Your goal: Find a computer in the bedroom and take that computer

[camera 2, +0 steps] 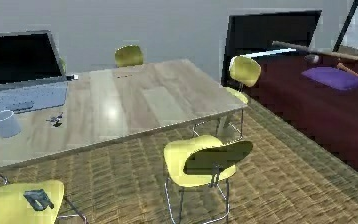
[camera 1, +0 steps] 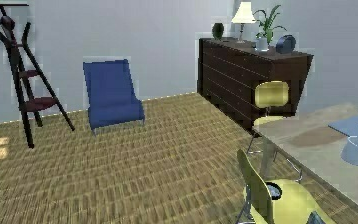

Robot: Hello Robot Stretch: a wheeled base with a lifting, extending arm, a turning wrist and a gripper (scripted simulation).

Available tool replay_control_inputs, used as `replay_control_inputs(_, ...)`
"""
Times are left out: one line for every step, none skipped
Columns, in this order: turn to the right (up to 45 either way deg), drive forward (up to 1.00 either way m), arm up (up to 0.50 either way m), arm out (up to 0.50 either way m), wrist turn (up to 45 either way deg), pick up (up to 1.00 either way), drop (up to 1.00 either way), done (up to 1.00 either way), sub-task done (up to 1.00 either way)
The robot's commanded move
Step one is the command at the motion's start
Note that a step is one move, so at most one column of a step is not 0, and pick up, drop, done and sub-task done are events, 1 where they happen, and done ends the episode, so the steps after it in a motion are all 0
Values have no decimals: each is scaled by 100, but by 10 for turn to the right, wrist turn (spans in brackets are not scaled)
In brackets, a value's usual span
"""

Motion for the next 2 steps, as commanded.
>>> replay_control_inputs(0,70,0,0,0,0,0,0,0)
replay_control_inputs(210,0,0,0,0,0,0,0,0)
